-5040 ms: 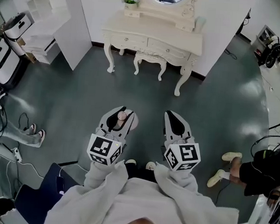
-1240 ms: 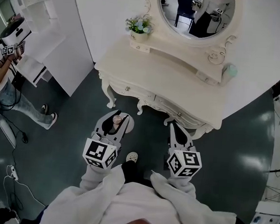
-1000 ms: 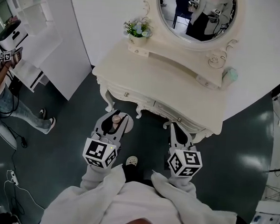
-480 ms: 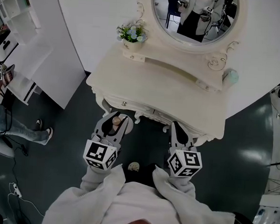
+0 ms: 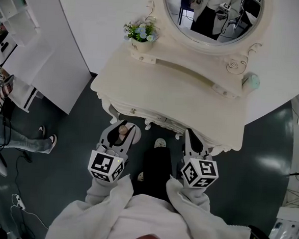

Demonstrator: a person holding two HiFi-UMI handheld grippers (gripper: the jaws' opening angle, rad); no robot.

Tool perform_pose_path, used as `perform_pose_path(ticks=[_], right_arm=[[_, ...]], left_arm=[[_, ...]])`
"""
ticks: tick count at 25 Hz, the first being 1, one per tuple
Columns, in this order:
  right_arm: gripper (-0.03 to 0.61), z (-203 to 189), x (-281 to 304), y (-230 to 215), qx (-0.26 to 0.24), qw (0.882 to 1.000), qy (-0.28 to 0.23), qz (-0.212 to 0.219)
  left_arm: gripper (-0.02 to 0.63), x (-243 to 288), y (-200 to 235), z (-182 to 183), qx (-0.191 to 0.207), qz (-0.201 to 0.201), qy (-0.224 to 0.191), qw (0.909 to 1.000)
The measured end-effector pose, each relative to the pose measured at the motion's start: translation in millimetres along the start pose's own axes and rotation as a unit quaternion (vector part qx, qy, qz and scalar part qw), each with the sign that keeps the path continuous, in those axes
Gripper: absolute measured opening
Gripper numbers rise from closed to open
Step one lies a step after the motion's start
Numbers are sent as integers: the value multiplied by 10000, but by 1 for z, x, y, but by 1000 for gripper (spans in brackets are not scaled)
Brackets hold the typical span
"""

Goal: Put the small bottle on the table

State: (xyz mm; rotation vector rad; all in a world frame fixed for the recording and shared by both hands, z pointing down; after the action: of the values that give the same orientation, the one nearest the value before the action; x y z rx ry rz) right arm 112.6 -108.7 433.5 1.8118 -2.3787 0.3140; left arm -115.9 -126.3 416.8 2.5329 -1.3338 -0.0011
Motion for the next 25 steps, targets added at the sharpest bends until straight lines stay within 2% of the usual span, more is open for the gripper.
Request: perform_pose_path(ticks=[10,14,25], right_arm=[[40,32,79,-46,-124,9999,-59,100],[40,39,107,-71,-40,10000,24,65],[40,49,168,-110,-65,9997,132,194]], left_arm=[[135,86,28,28,27,97,-144,9998],[135,125,32,35,51,1,-120,9999],[135,201,50,44,37,48,-38,10000]])
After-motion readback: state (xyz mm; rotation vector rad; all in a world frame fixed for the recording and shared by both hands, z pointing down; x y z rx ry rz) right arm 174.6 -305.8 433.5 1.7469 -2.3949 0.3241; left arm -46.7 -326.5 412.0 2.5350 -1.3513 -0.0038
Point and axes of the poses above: the fingertips, and each gripper's own axes: x forward along the fingers, y to its left, z out of its top, the point moved 3 cm from there along -x, backward along the fingers, and after that the axes turned 11 degrees about -x, right-handed, at the moved point
